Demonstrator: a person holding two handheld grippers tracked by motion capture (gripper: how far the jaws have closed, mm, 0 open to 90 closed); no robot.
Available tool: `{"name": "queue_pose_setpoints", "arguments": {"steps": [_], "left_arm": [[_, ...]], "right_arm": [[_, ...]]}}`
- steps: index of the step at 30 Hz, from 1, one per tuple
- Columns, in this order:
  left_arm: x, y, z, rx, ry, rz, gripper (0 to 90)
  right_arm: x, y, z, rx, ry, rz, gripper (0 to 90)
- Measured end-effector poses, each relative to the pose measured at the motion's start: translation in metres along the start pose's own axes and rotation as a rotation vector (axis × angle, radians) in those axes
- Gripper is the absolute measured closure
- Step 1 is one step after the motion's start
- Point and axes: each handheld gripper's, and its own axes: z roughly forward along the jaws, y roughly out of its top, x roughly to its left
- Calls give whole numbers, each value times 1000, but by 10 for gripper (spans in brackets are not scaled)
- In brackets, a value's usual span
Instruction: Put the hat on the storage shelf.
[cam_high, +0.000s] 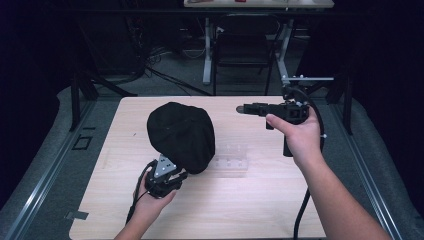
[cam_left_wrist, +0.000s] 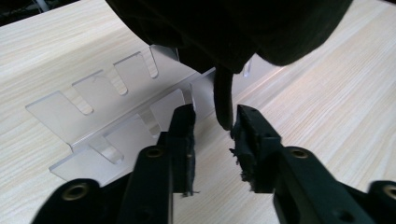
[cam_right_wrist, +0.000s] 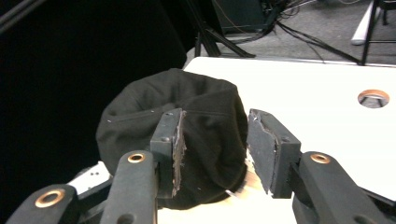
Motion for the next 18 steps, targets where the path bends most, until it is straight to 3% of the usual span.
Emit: {"name": "queue_pose_setpoints", "arguments": {"steps": [4,13,18], "left_arm": [[1,-1,-3,-12,-11,-16,621],[4,-6,-15,-37,-22,-46,541],[7,-10,-22,-36,-23,-58,519]], "right_arm": [[-3,-2,-4,5,-35,-13,553],[-9,-9,-11,3,-55,-12,553],[-10,-13,-16,9,-83,-37,553]]}}
